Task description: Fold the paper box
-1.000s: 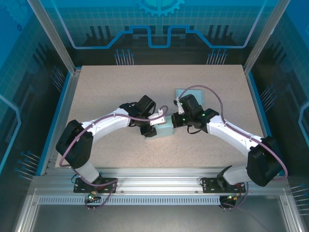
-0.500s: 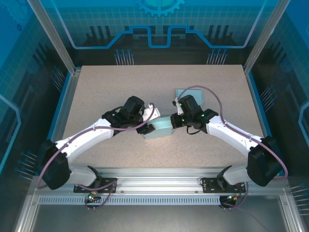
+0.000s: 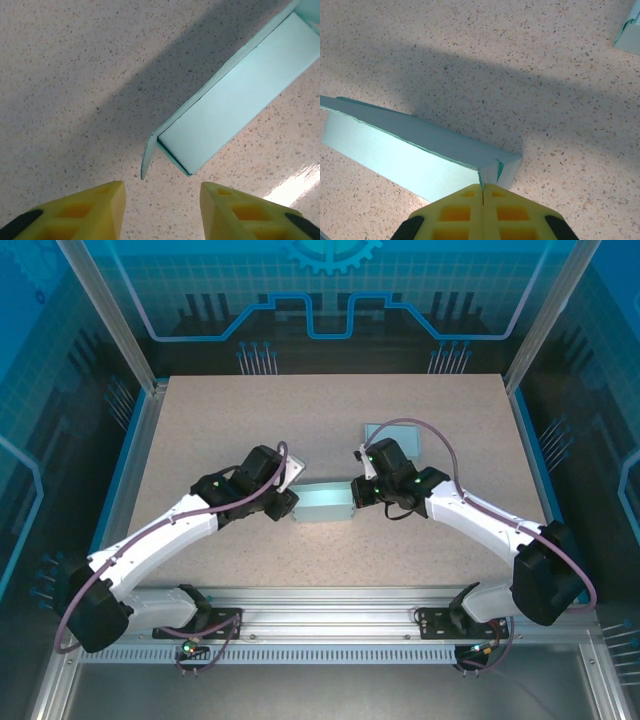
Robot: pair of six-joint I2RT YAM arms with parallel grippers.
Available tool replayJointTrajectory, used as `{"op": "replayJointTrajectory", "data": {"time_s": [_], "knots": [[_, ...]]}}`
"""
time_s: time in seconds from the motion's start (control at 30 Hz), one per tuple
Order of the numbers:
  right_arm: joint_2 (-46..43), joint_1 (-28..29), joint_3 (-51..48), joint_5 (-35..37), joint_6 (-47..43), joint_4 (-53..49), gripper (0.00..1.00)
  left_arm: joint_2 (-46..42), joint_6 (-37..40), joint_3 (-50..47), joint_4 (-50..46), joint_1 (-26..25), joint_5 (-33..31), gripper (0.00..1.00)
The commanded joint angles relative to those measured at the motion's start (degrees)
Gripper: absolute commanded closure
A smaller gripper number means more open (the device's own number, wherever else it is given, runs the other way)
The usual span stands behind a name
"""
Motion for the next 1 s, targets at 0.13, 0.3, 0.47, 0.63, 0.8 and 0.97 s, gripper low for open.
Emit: {"op": "replayJointTrajectory", "data": {"time_s": [0.13, 0.3, 0.47, 0.63, 0.8, 0.97], "knots": [[0.76, 1.06, 0.52, 0.65, -1.02, -1.69, 0.99, 1.47, -1.82, -0.52, 0.57, 0.42, -2.59, 0.66], [0.54, 1.06, 0.49, 0.57, -1.09, -1.65, 0.99, 3.37, -1.16, -0.56, 1.04, 1.88, -3.14, 0.65], [0.48, 1.06, 0.38, 0.48, -1.18, -1.42, 0.99, 4.2, 0.08, -1.8, 4.3, 2.88, -2.64, 0.61], [0.74, 1.03, 0.5, 0.26, -1.17, -1.43, 0.99, 6.25, 0.22, -1.85, 6.1, 4.31, -1.46, 0.61], [0.64, 1.07, 0.61, 0.3, -1.19, -1.51, 0.99, 8.18, 0.39, -1.21, 6.52, 4.41, 0.47, 0.62], [0.53, 1.14, 0.45, 0.39, -1.12, -1.38, 0.99, 9.1, -0.67, -0.09, 5.04, 4.39, 2.48, 0.79]]}}
